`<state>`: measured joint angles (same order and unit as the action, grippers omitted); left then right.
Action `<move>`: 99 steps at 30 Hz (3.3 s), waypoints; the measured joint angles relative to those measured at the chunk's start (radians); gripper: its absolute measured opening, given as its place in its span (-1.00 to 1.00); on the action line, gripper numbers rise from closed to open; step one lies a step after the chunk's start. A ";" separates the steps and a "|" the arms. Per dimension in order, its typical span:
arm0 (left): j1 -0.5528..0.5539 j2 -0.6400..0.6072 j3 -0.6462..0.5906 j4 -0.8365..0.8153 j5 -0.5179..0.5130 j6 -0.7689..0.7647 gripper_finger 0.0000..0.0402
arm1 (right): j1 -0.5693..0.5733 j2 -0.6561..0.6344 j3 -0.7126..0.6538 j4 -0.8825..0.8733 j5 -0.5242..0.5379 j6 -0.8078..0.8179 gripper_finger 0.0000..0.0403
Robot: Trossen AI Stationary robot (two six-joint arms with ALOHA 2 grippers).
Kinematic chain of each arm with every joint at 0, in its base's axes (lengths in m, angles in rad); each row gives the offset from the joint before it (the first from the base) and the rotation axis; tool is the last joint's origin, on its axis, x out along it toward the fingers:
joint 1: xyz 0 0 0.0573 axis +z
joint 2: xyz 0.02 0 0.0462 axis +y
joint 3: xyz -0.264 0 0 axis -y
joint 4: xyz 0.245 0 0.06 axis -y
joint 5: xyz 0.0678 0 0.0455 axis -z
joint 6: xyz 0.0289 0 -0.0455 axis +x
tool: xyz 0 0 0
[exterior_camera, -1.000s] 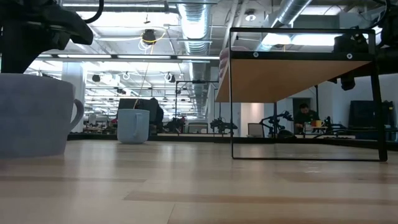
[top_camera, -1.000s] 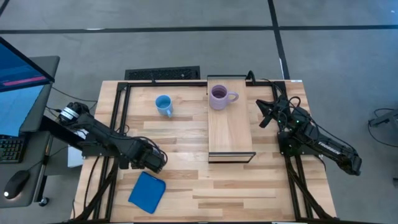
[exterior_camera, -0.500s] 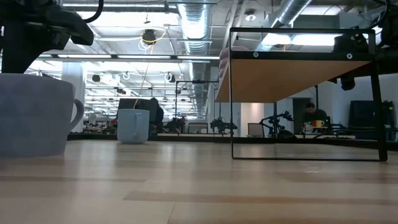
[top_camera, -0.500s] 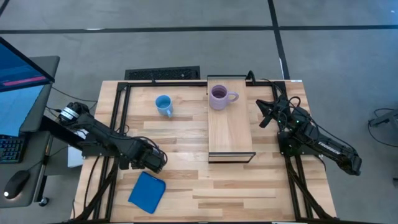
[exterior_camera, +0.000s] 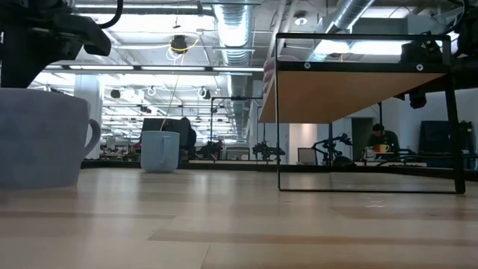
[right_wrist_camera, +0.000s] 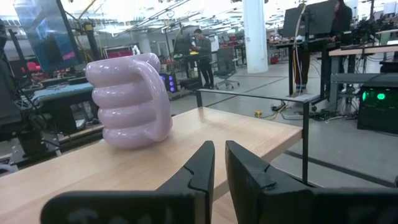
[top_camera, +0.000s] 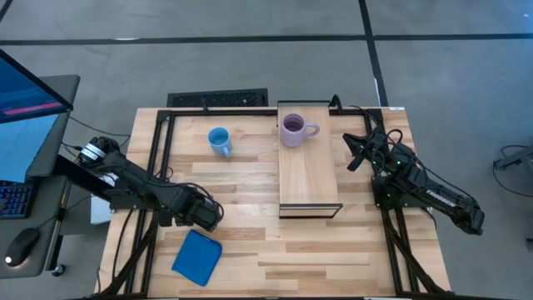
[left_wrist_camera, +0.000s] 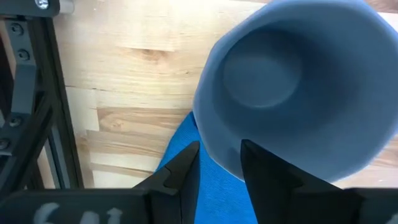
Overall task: Stack small to large cups/mugs on shelf
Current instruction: Put the blue mug on the shelf
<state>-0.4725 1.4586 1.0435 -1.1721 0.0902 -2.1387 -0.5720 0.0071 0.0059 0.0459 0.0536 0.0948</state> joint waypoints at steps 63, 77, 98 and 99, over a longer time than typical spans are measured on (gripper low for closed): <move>0.003 0.000 0.000 -0.014 -0.076 0.077 -0.73 | 0.000 0.000 0.000 -0.001 0.000 0.000 -0.68; 0.003 0.000 0.000 0.007 -0.076 0.134 -0.73 | 0.000 0.000 0.000 -0.001 0.000 0.000 -0.68; 0.003 0.000 0.000 0.039 -0.075 0.156 -0.73 | 0.000 0.000 0.000 -0.001 0.000 0.000 -0.68; 0.003 0.000 0.000 0.041 -0.075 0.141 -0.73 | 0.000 0.000 0.000 -0.001 0.000 0.000 -0.68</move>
<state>-0.4690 1.4590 1.0431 -1.1311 0.0151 -1.9982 -0.5719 0.0068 0.0059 0.0452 0.0536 0.0948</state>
